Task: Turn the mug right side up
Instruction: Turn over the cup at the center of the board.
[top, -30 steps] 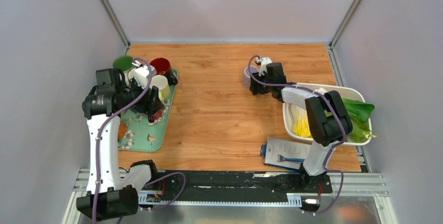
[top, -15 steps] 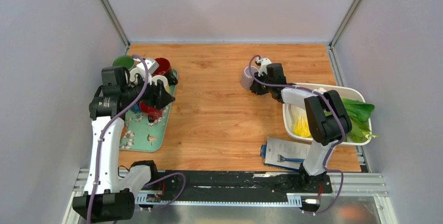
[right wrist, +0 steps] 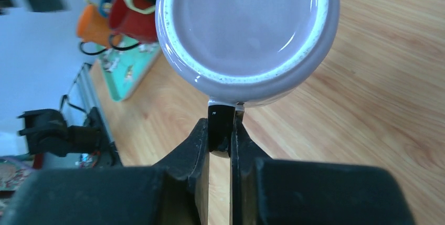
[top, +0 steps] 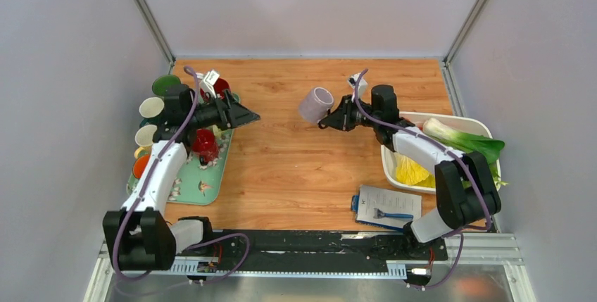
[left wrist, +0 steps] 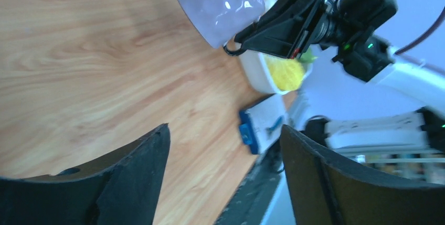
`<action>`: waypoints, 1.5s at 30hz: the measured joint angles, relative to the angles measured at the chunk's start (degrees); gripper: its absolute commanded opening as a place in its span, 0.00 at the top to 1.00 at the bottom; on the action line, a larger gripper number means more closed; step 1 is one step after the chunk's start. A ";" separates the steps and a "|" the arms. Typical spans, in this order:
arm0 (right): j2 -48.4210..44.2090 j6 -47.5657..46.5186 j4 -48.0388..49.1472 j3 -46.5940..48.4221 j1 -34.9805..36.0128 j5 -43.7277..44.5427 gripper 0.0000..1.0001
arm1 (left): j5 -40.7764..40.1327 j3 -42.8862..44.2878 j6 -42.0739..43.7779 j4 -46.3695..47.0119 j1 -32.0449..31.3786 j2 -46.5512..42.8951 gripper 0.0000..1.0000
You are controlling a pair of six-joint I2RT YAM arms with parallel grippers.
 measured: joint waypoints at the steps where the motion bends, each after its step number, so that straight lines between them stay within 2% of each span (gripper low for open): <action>1: -0.83 0.66 0.79 -0.02 0.33 -1.14 1.00 | 1.18 -1.25 -3.17 3.21 -0.37 1.51 0.11; 7: -2.80 2.10 2.54 0.59 3.34 -3.91 1.00 | 6.58 -6.67 -23.61 23.98 -2.99 10.49 0.05; 11: -1.42 2.32 2.40 3.15 5.57 -4.22 1.00 | 7.69 -6.80 -32.46 34.49 -3.34 14.62 0.04; 14: 0.44 2.89 2.38 6.12 6.95 -4.28 1.00 | 7.82 -6.75 -36.39 40.11 -3.34 17.81 0.04; 25: 5.35 4.90 2.38 11.61 11.98 -4.04 1.00 | 7.72 -6.12 -42.80 48.70 -5.60 23.78 0.10; 28: 5.99 4.90 2.34 11.87 12.79 -3.45 1.00 | 7.15 -5.73 -43.71 49.94 -5.90 23.76 0.17; 33: 6.36 4.59 2.56 12.66 13.18 -2.38 0.80 | 5.11 -5.73 -44.61 50.53 -5.81 23.45 0.31; 35: 6.40 4.31 2.67 12.76 13.57 -1.53 0.76 | 4.59 -5.73 -45.09 50.66 -5.66 23.43 0.40; 38: 7.17 3.41 2.29 12.76 14.58 -0.66 0.68 | 4.33 -5.73 -45.99 52.43 -5.70 22.99 0.50; 40: 8.07 2.56 1.73 12.76 15.56 -0.35 0.66 | 4.35 -5.73 -46.56 53.75 -5.88 22.47 0.60; 41: 8.35 2.19 1.20 12.74 16.00 -0.11 0.66 | 4.35 -5.73 -46.73 54.29 -5.97 22.18 0.77; 43: 8.63 1.33 0.26 12.70 16.55 0.07 0.65 | 4.33 -5.75 -47.17 54.97 -6.05 21.81 0.90; 45: 8.66 0.59 0.22 12.68 16.81 0.28 0.61 | 4.72 -5.79 -46.97 55.74 -6.27 21.57 0.92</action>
